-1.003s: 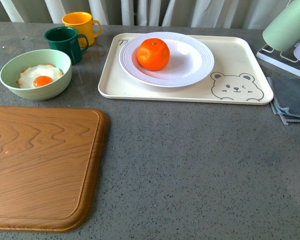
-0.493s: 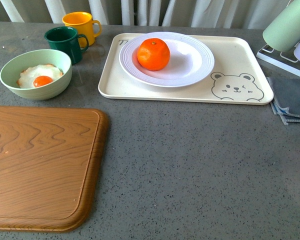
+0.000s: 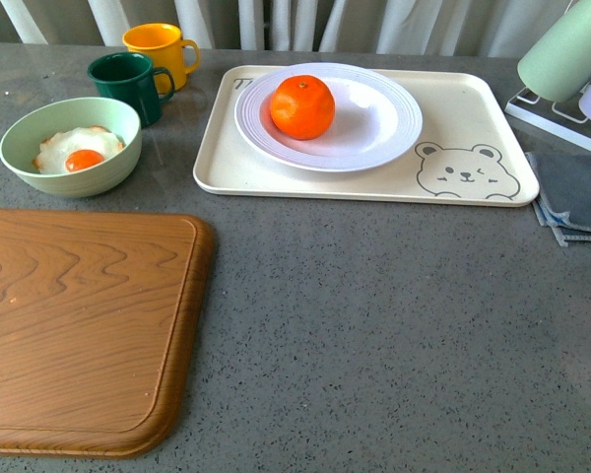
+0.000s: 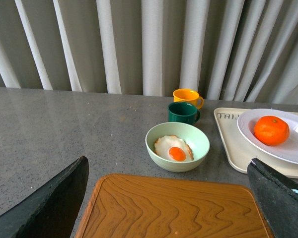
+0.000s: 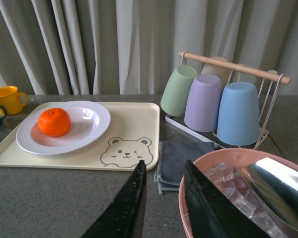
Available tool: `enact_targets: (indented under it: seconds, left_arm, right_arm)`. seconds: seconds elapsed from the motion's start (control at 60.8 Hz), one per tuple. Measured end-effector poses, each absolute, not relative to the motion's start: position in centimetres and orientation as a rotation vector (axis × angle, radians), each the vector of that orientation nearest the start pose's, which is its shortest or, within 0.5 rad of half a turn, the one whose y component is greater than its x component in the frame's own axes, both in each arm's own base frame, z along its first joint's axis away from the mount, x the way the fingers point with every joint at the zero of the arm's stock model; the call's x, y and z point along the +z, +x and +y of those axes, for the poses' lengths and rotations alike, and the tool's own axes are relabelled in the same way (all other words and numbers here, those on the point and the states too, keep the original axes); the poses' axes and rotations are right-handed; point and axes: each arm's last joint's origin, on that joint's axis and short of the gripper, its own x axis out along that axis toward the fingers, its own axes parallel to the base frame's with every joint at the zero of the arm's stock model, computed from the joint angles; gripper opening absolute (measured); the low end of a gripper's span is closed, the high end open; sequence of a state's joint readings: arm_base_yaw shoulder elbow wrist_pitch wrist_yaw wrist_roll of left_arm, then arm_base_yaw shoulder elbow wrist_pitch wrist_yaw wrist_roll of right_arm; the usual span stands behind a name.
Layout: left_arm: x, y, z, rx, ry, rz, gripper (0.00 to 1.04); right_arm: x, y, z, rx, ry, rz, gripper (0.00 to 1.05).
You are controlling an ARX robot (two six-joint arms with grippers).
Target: Place orange and plate with both arms
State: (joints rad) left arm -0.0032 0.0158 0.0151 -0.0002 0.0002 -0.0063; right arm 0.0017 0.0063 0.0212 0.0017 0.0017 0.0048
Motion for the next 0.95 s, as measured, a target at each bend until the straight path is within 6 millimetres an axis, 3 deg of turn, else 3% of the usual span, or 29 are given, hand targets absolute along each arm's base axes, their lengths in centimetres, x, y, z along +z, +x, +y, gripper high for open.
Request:
enact_targets:
  seconds: [0.066, 0.394, 0.953]
  left_arm:
    - [16.74, 9.78, -0.03, -0.003, -0.006, 0.001, 0.96]
    - [16.74, 9.78, -0.03, -0.003, -0.006, 0.001, 0.96]
    - [16.74, 9.78, -0.03, -0.003, -0.006, 0.001, 0.96]
  right_arm:
    - [17.04, 9.67, 0.01, 0.000, 0.005, -0.017, 0.39]
    - [17.04, 9.67, 0.01, 0.000, 0.005, -0.017, 0.97]
    - [17.04, 9.67, 0.01, 0.000, 0.005, -0.017, 0.96]
